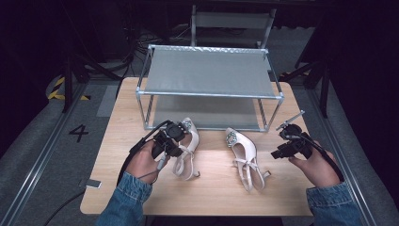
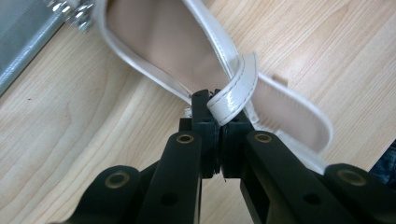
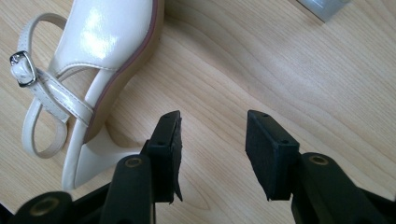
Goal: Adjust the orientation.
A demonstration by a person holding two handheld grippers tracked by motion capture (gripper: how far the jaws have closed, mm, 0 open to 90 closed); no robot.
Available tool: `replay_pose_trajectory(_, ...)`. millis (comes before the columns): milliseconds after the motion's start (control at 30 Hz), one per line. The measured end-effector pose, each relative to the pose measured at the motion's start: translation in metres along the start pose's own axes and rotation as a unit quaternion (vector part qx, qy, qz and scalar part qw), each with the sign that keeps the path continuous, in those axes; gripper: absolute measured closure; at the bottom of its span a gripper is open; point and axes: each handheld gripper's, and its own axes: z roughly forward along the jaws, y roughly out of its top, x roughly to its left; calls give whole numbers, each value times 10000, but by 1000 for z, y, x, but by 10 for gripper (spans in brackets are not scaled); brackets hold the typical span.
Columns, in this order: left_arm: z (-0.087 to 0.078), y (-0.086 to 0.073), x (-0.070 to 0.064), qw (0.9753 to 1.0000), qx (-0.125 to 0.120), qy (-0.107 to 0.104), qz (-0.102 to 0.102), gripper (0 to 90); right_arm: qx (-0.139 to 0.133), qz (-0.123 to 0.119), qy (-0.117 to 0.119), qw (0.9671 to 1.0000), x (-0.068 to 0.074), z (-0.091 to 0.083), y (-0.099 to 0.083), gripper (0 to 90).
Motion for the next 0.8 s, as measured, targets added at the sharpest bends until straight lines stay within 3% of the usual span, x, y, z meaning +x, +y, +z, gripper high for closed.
replay_pose_trajectory(333,-4,7,-5,9999,5,87,140,875,12,78,-13,10000,0,-1,-7,562)
replay_pose_trajectory(633,6,16,-10,9992,190,-182,304,859,18,167,-20,9999,-3,-2,-14,561)
replay_pose_trajectory(800,6,16,-8,9993,156,-296,161,721,12,215,-31,9998,-4,-3,-16,558)
